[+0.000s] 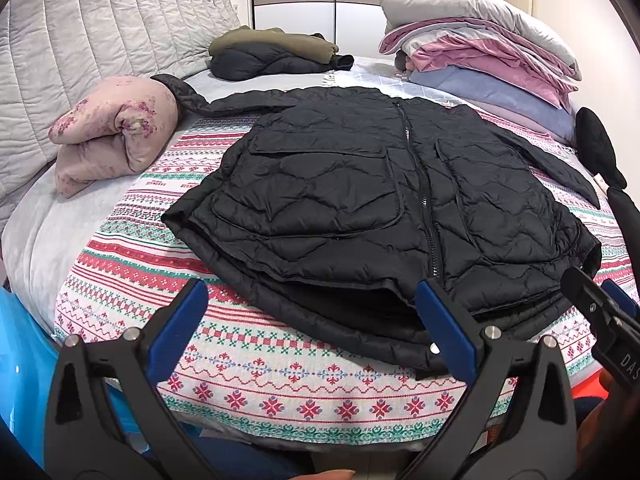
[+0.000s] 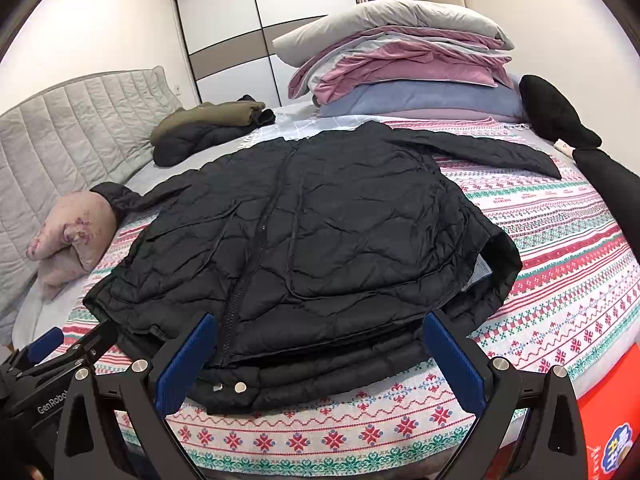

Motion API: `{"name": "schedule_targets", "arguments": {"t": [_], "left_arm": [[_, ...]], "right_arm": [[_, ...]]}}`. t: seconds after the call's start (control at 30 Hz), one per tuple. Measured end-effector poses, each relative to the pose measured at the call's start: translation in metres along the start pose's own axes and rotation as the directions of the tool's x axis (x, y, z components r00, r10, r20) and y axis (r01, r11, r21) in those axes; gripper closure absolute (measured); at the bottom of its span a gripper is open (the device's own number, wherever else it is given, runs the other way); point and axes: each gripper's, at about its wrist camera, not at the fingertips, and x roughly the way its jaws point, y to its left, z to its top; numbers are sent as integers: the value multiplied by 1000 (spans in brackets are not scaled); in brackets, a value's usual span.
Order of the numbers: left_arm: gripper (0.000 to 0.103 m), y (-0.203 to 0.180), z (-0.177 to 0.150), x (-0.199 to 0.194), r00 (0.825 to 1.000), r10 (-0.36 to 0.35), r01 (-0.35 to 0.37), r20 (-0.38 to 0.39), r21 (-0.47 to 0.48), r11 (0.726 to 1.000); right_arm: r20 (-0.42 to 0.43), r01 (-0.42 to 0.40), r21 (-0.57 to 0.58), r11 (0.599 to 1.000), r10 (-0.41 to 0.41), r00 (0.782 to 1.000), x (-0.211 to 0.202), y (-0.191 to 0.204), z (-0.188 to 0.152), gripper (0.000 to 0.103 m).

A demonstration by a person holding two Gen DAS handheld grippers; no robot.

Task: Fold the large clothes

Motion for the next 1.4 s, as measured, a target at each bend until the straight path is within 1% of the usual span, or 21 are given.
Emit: {"name": "schedule_targets", "arguments": {"t": [0.2, 0.3, 0.37, 0.43, 0.5, 0.57, 0.6, 0.67, 0.73, 0.8, 0.83, 0.87, 0.9, 0.93, 0.97, 1.0, 1.07, 1.13, 1.2, 1.3, 1.4], "left_arm": [[0, 21, 5, 9, 1000, 18, -18, -15, -28, 999], [0, 51, 12, 25, 996, -34, 24, -80, -126, 992], [0, 78, 15, 39, 986, -105, 72, -126, -240, 968], [0, 103, 13, 48, 979, -159, 100, -128, -375, 922], [0, 123, 14, 58, 970, -211, 132, -119, -468, 874], [0, 132, 18, 74, 956, -234, 117, -178, -499, 859], [0, 137, 20, 84, 947, -243, 104, -210, -514, 851], [0, 144, 22, 97, 945, -237, 85, -227, -530, 844], [1, 145, 24, 114, 934, -249, 70, -258, -549, 833], [9, 146, 25, 131, 921, -270, 65, -280, -573, 817], [13, 146, 25, 140, 915, -277, 57, -293, -587, 807], [18, 145, 26, 145, 913, -277, 50, -298, -593, 803], [26, 142, 29, 151, 918, -257, 32, -303, -588, 808], [35, 139, 31, 151, 923, -239, 26, -300, -574, 818], [59, 134, 34, 152, 926, -230, 28, -299, -555, 832], [77, 125, 38, 157, 919, -246, 48, -307, -533, 844], [86, 116, 44, 163, 912, -267, 66, -311, -532, 844], [88, 99, 50, 168, 909, -277, 87, -310, -508, 857], [88, 77, 55, 170, 914, -258, 99, -313, -444, 890], [88, 52, 59, 165, 915, -265, 143, -306, -367, 919], [88, 40, 55, 164, 900, -297, 187, -320, -333, 924]], "right_arm": [[-16, 13, 44, 999, -12, 1000, 3, -16, 6, 0], [-24, 32, 101, 994, -30, 999, 5, -36, 10, 0], [-32, 35, 156, 987, -31, 999, 7, -53, 14, 0], [-47, 54, 221, 974, -45, 998, 11, -77, 18, 0], [-89, 56, 330, 942, -28, 996, 19, -104, 18, 0], [-164, 58, 424, 904, 13, 986, 38, -130, 21, 0], [-170, 58, 438, 897, 20, 985, 44, -140, 23, 0], [-228, 91, 483, 871, 25, 973, 61, -160, 25, 0], [-271, 130, 498, 857, 12, 962, 77, -173, 25, 1], [-303, 127, 500, 857, 35, 952, 95, -181, 26, 5], [-314, 125, 496, 859, 44, 948, 103, -183, 26, 11], [-323, 125, 486, 865, 45, 945, 111, -185, 26, 23], [-322, 115, 480, 870, 52, 945, 117, -188, 26, 32], [-313, 92, 480, 873, 72, 947, 121, -189, 27, 61], [-315, 69, 491, 868, 103, 944, 125, -184, 29, 91], [-293, 30, 527, 850, 148, 945, 127, -188, 30, 92], [-252, 52, 538, 841, 102, 962, 122, -195, 36, 96], [-206, 135, 479, 867, -38, 978, 105, -200, 44, 96], [-175, 179, 471, 863, -108, 979, 91, -207, 44, 97], [-179, 240, 507, 828, -171, 969, 72, -225, 34, 97], [-183, 285, 553, 783, -219, 958, 57, -247, 19, 97]]}}
